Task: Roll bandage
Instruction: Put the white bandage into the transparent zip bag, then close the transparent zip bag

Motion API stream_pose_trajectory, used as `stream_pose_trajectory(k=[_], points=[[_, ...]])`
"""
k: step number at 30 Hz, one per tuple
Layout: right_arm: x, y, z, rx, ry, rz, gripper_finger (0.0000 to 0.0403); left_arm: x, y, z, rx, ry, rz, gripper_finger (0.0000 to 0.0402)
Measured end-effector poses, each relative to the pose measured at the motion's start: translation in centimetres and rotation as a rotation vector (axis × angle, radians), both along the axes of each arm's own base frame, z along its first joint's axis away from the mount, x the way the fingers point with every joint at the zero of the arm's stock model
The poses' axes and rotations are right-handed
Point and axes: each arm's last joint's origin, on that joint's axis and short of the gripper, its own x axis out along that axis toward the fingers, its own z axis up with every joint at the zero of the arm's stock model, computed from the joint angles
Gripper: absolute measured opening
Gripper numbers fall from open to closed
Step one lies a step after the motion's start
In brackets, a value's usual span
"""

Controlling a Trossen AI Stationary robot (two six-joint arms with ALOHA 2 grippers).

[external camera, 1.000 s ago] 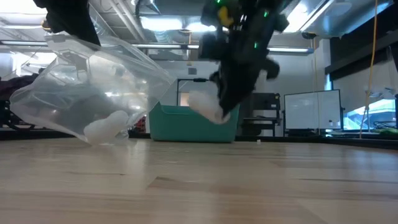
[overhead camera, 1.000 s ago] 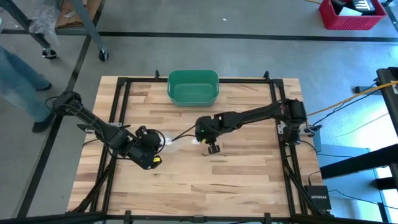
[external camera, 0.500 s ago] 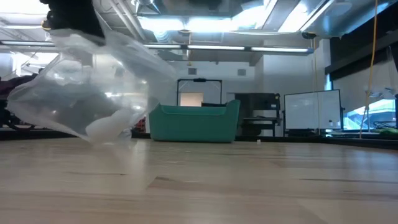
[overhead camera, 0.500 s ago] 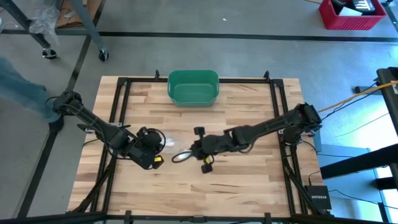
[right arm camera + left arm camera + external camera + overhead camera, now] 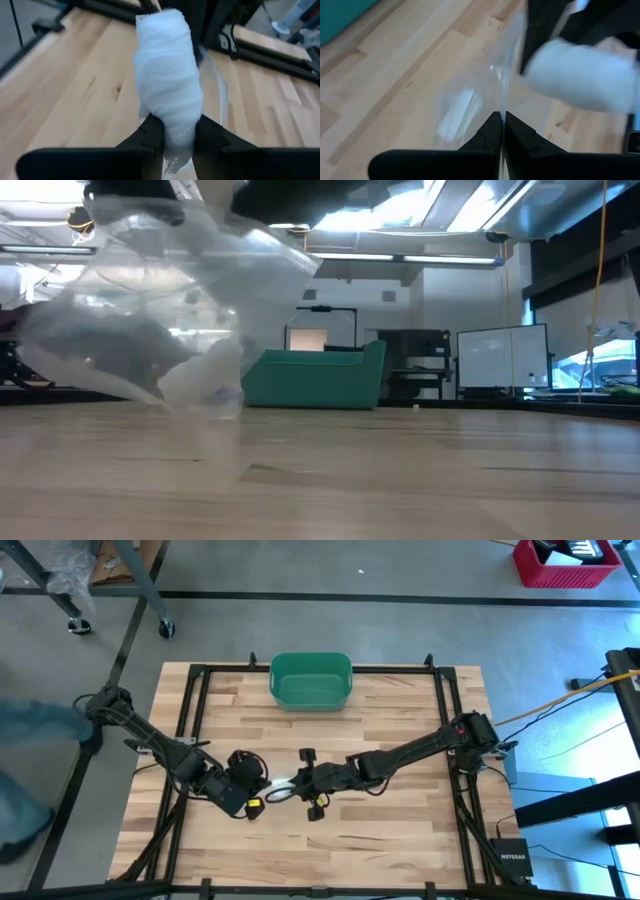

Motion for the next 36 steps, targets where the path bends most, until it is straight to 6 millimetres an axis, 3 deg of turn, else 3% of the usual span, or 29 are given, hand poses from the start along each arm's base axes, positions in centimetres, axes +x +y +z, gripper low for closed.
stream_pose_trajectory(k=[9, 20, 26, 32, 34, 36], points=[[-0.2, -0.9, -0.7, 0.007, 0.081, -0.056, 0.0105, 0.2, -0.9, 0.5, -0.040, -0.062, -0.054, 0.0003], [-0.3, -0.7, -1.4, 0.008, 0.122, -0.059, 0.0245, 0.2, -0.9, 0.5, -0.020, -0.059, -0.062, 0.0003], [-0.1, -0.4, 2.0, 0.017, 0.069, -0.050, 0.0268, -0.2, -0.4, 0.0, -0.004, 0.005, -0.023, 0.0003], [-1.7, -0.5, 4.7, -0.037, 0.252, -0.038, 0.0268, -0.7, -0.5, -0.3, 0.017, 0.043, -0.033, 0.0003], [-2.5, -0.7, 5.2, -0.041, 0.278, -0.042, 0.0268, -0.8, -0.8, -0.3, 0.033, 0.042, -0.061, 0.0003], [-3.1, -0.9, 4.3, -0.044, 0.297, -0.041, 0.0268, -0.8, -1.0, -0.2, 0.044, 0.039, -0.083, 0.0003]])
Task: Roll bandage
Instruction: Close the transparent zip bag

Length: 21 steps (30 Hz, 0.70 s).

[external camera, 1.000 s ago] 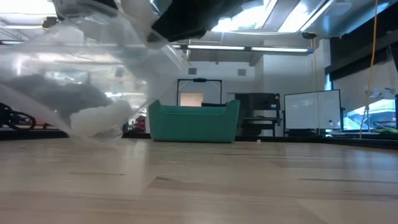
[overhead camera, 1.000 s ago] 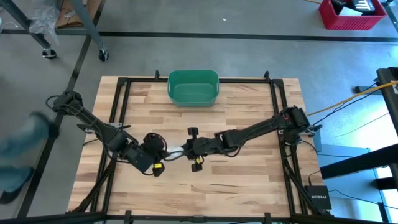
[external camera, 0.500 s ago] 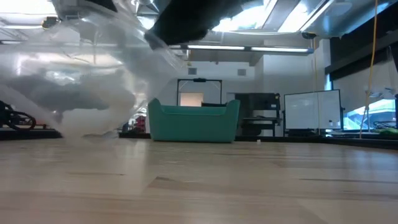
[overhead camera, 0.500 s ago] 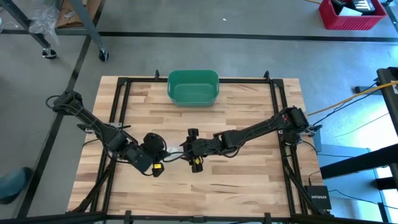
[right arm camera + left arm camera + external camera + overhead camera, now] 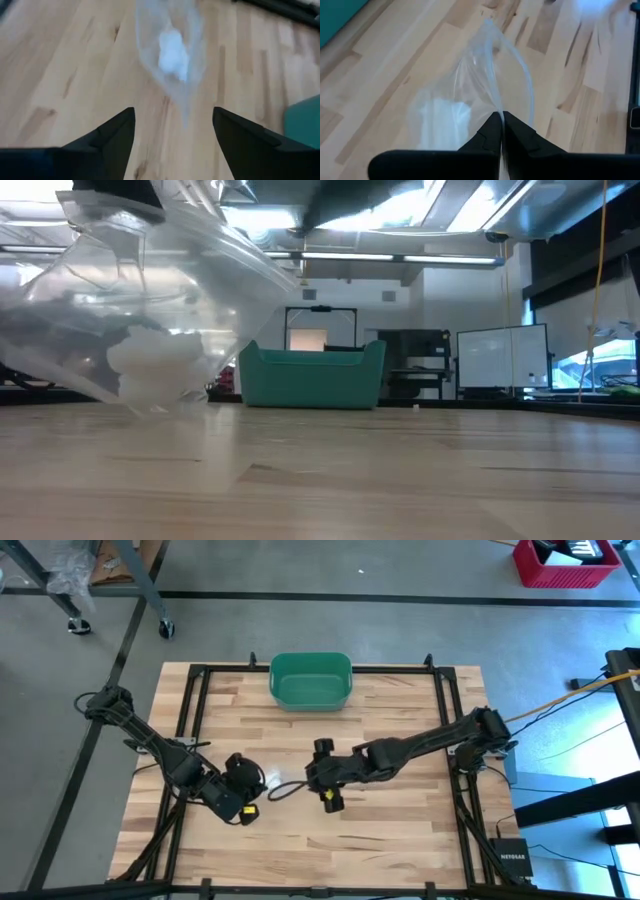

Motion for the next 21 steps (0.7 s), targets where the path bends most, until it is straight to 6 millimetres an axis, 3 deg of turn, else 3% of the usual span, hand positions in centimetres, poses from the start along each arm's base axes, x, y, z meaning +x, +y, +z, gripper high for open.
stream_pose_trajectory(k=[3, 11, 14, 21], points=[[-1.0, -0.3, -2.9, -0.004, -0.024, -0.008, 0.0269, -0.1, -0.1, 0.0, 0.010, 0.004, -0.015, 0.0003], [-3.5, -0.9, -7.8, 0.187, -0.380, -0.051, 0.0269, -0.3, -0.4, 0.0, 0.034, 0.011, -0.051, 0.0003], [-3.6, -1.1, -8.9, 0.230, -0.445, -0.042, 0.0269, -0.3, -0.3, 0.0, 0.037, 0.011, -0.052, 0.0003], [-2.7, -1.2, -10.3, 0.224, -0.418, -0.034, 0.0269, -0.2, -0.4, 0.0, 0.031, 0.006, -0.048, 0.0003]])
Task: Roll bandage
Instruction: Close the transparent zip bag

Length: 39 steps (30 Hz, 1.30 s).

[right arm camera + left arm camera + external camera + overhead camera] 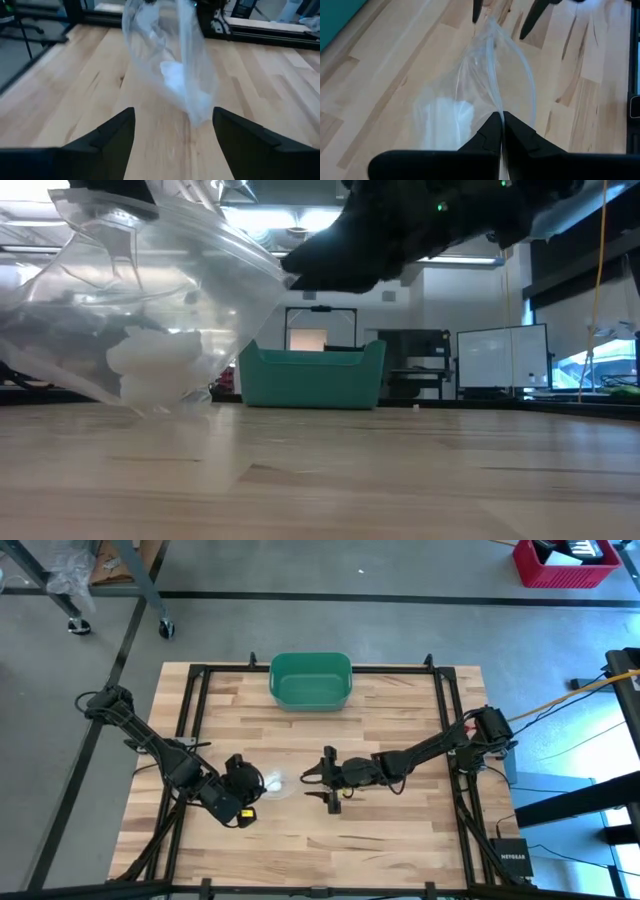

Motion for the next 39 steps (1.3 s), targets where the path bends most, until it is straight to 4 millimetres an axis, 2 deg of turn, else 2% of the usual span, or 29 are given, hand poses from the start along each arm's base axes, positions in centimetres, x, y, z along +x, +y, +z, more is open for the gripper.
stream_pose_trajectory(k=[4, 7, 10, 16, 18, 21, 26, 31, 35, 39], points=[[0.8, 0.2, -0.5, -0.035, 0.003, 0.015, 0.0265, 0.0, 0.0, 0.0, 0.001, 0.000, -0.002, 0.0003], [1.4, 0.4, -0.3, -0.065, -0.047, 0.026, 0.0240, 0.0, 0.0, 0.0, 0.012, 0.001, -0.013, 0.0003], [1.8, 0.4, -0.3, -0.098, -0.073, 0.028, 0.0187, 0.0, 0.0, 0.0, 0.018, 0.003, -0.019, 0.0003], [1.8, 0.2, -0.4, -0.145, -0.061, -0.056, 0.0037, 0.1, 0.1, 0.0, 0.015, 0.005, -0.007, 0.0003], [1.8, 0.2, -0.4, -0.145, -0.062, -0.055, 0.0012, 0.1, 0.3, 0.0, 0.020, 0.008, -0.002, 0.0004], [1.8, 0.2, -0.5, -0.158, -0.050, -0.058, 0.0023, 0.3, 0.6, 0.0, 0.018, 0.008, 0.012, 0.0021], [1.4, 0.1, 0.4, -0.164, -0.022, -0.048, 0.0010, 0.6, 1.0, 0.2, 0.058, 0.019, -0.029, 0.0092], [0.2, -0.2, 3.1, -0.146, 0.061, -0.063, 0.0015, -0.1, 1.3, 2.8, 0.025, 0.069, -0.115, 0.0150], [-1.2, -0.6, 5.1, -0.110, 0.100, -0.085, 0.0006, -1.7, 1.2, 4.3, -0.010, 0.086, -0.100, 0.0159], [-2.0, -0.8, 6.5, -0.014, 0.088, -0.126, 0.0012, -3.4, 0.7, 3.8, -0.028, 0.131, -0.082, 0.0152]])
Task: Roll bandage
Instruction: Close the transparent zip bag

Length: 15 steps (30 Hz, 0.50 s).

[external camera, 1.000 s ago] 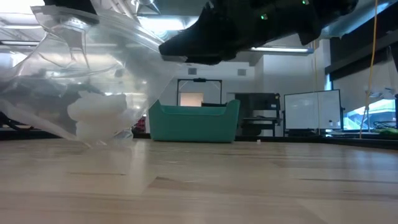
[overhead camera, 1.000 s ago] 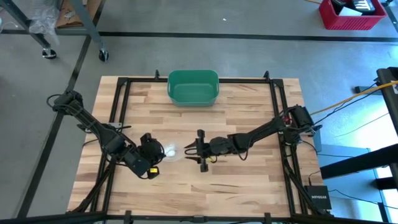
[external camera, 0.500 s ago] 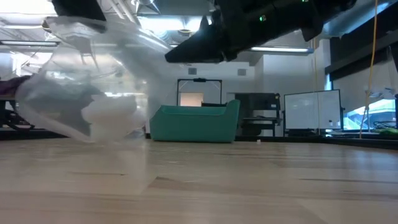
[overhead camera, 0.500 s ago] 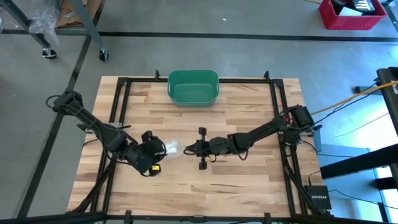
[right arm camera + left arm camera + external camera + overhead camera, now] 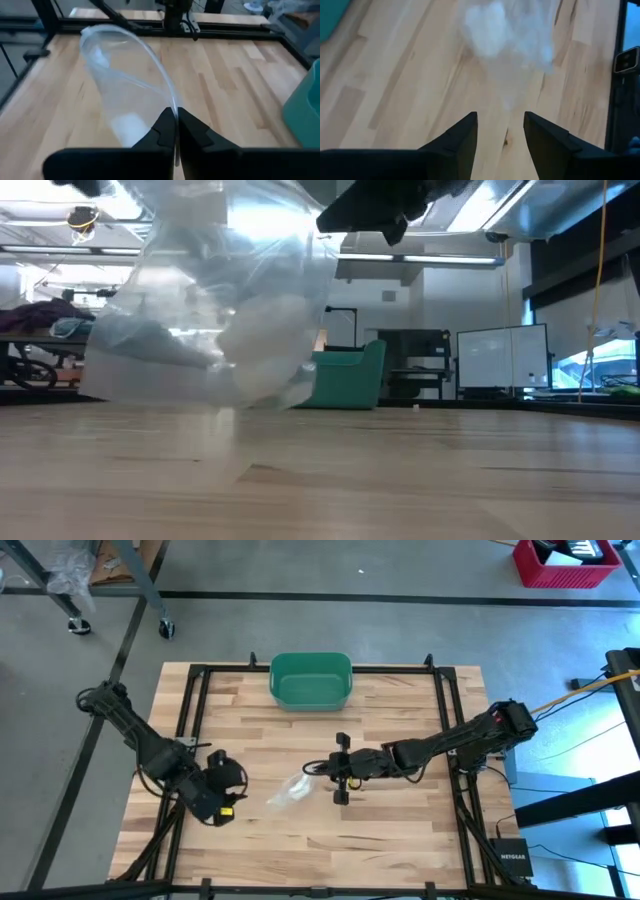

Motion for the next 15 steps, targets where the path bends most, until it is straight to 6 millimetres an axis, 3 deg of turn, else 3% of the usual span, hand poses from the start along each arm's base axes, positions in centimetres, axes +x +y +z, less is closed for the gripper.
stream_pose_trajectory(k=[8, 15], points=[[0.0, 0.0, -0.2, 0.067, 0.006, -0.035, 0.0006, 0.4, -1.7, -3.3, 0.003, -0.034, -0.005, 0.0145], [0.0, 0.0, -0.2, 0.067, 0.003, -0.037, 0.0009, 1.6, -1.5, -2.9, 0.074, -0.160, 0.043, 0.0145]])
